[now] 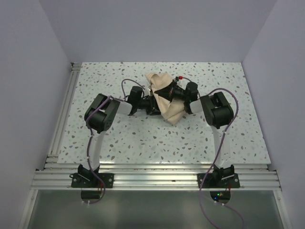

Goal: Prepare the surgical pack

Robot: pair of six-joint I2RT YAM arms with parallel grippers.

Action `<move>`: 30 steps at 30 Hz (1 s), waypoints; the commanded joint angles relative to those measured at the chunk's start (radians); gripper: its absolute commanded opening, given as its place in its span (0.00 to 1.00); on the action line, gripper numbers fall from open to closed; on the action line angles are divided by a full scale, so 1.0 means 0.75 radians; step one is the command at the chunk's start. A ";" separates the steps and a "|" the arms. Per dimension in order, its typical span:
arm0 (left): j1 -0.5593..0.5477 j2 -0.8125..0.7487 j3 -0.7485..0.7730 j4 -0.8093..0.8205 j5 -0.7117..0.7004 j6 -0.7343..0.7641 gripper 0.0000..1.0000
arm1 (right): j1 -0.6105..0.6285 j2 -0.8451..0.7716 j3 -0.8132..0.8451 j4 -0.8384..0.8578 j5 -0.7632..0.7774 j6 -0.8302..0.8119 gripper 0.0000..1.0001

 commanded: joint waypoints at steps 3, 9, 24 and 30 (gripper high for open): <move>-0.018 0.073 0.037 -0.112 -0.171 0.082 0.38 | 0.059 -0.035 -0.091 0.092 -0.009 0.046 0.00; -0.001 0.034 0.002 -0.137 -0.193 0.107 0.38 | 0.057 -0.194 -0.168 -0.320 0.028 -0.303 0.00; 0.017 0.006 -0.019 -0.167 -0.273 0.135 0.38 | 0.044 -0.458 0.127 -1.511 0.167 -1.079 0.00; 0.017 0.012 0.002 -0.198 -0.300 0.150 0.38 | 0.026 -0.442 0.299 -1.683 0.133 -1.163 0.00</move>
